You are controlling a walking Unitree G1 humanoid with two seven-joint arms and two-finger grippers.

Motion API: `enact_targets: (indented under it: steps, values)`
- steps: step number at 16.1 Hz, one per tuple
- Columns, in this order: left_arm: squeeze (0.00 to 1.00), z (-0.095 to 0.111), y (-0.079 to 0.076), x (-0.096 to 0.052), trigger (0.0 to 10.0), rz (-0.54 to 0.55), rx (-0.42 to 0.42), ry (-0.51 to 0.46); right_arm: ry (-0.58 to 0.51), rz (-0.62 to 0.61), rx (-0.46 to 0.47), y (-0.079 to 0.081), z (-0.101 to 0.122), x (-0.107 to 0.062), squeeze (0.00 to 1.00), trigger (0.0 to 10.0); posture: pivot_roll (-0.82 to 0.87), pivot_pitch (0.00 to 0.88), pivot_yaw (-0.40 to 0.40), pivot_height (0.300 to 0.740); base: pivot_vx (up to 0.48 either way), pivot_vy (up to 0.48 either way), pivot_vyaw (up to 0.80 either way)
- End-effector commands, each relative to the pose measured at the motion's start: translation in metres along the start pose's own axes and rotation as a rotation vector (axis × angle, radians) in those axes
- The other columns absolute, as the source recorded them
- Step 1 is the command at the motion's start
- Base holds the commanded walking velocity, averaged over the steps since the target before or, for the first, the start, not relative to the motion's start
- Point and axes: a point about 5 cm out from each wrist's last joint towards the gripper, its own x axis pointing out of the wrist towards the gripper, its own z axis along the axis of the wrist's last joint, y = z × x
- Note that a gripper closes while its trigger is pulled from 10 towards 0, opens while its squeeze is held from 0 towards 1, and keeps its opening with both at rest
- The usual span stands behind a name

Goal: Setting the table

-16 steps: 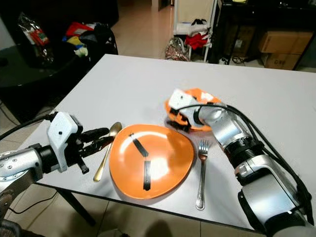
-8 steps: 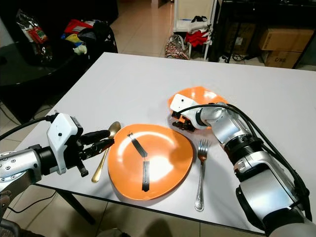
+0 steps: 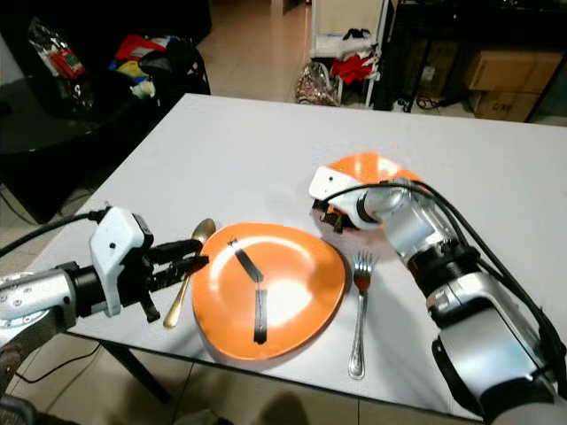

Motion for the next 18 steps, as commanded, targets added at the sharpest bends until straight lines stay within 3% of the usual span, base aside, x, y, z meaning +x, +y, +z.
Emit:
enact_targets:
  steps: [1, 7, 11, 13, 14, 18]
  values:
    - [0.0, -0.002, 0.001, -0.001, 10.0, 0.003, 0.008, 0.016, -0.007, 0.004, 0.0, 0.001, 0.002, -0.001, 0.0, 0.0, 0.03, 0.0, 0.068, 0.74, 0.0, 0.0, 0.0]
    - [0.0, -0.004, 0.0, -0.001, 10.0, 0.005, 0.004, 0.027, -0.032, 0.007, 0.009, 0.013, 0.007, -0.002, 0.0, 0.0, 0.03, 0.0, 0.068, 0.74, 0.0, 0.0, 0.0]
    - [0.0, -0.004, 0.0, -0.001, 10.0, 0.021, 0.001, 0.026, -0.05, -0.048, -0.019, 0.015, 0.008, -0.013, 0.0, 0.0, 0.02, 0.0, 0.069, 0.74, 0.0, 0.0, 0.0]
    - [0.0, -0.004, 0.002, 0.001, 10.0, 0.056, -0.003, 0.011, -0.066, -0.111, -0.066, 0.017, 0.008, -0.025, 0.0, 0.0, 0.01, 0.0, 0.07, 0.74, 0.0, 0.0, 0.0]
    - [0.0, -0.004, 0.003, 0.003, 10.0, 0.079, -0.01, -0.004, -0.094, -0.178, -0.111, 0.02, 0.006, -0.041, 0.0, 0.0, 0.0, 0.0, 0.068, 0.74, 0.0, 0.0, 0.0]
    - [0.0, -0.004, 0.005, 0.005, 10.0, 0.11, -0.01, -0.017, -0.17, -0.267, -0.192, 0.019, 0.012, -0.061, 0.0, 0.0, -0.02, 0.0, 0.065, 0.74, 0.0, 0.0, 0.0]
